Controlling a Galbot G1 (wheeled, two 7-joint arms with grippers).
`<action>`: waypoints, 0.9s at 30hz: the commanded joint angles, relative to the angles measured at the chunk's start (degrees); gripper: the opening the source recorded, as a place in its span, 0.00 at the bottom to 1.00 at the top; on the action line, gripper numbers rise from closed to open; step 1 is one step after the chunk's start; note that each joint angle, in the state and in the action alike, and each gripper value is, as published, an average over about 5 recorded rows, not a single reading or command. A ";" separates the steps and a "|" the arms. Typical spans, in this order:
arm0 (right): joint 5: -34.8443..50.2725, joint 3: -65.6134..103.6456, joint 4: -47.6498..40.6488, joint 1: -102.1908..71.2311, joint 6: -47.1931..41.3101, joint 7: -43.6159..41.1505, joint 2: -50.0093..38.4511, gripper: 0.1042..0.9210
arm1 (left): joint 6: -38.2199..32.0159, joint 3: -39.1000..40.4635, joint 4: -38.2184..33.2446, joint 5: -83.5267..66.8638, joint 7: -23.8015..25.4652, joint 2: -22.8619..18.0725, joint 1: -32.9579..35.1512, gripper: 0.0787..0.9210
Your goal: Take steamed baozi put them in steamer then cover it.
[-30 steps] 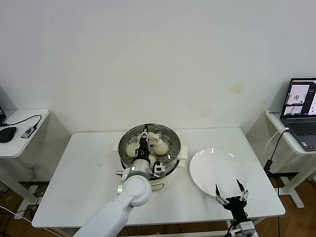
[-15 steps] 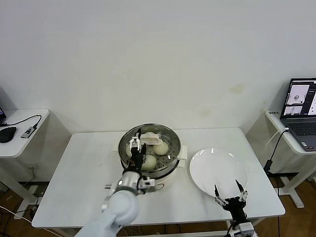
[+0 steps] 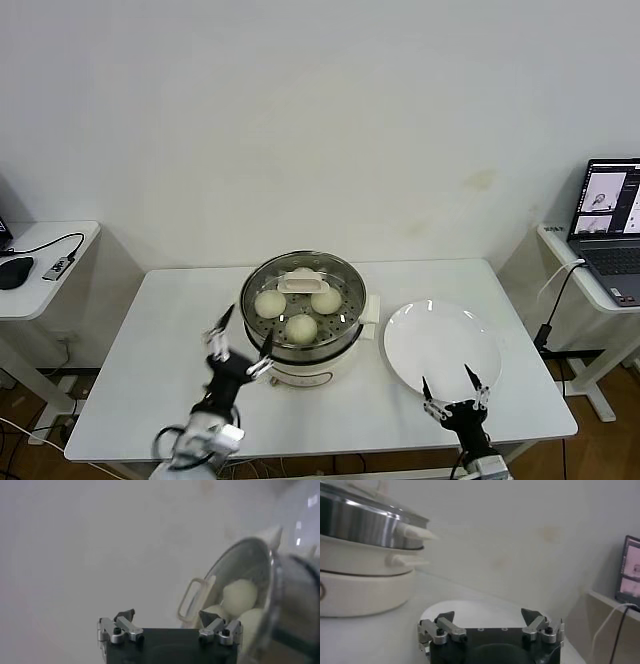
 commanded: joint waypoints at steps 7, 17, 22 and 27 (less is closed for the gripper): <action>7.20 -2.56 0.79 -6.57 1.26 -0.69 -6.01 0.88 | -25.25 -16.51 6.30 -36.47 -2.26 -7.29 25.20 0.88; 9.42 -3.48 1.86 -8.99 1.21 -0.73 -6.54 0.88 | -23.88 -18.56 9.40 -35.99 2.23 -7.23 24.00 0.88; 10.30 -3.82 2.89 -9.28 0.51 -1.10 -6.69 0.88 | -23.74 -18.84 10.63 -35.27 3.22 -7.72 22.90 0.88; 10.36 -4.08 3.51 -9.56 -0.64 -1.09 -7.19 0.88 | -23.32 -19.53 11.21 -34.76 3.96 -7.44 22.41 0.88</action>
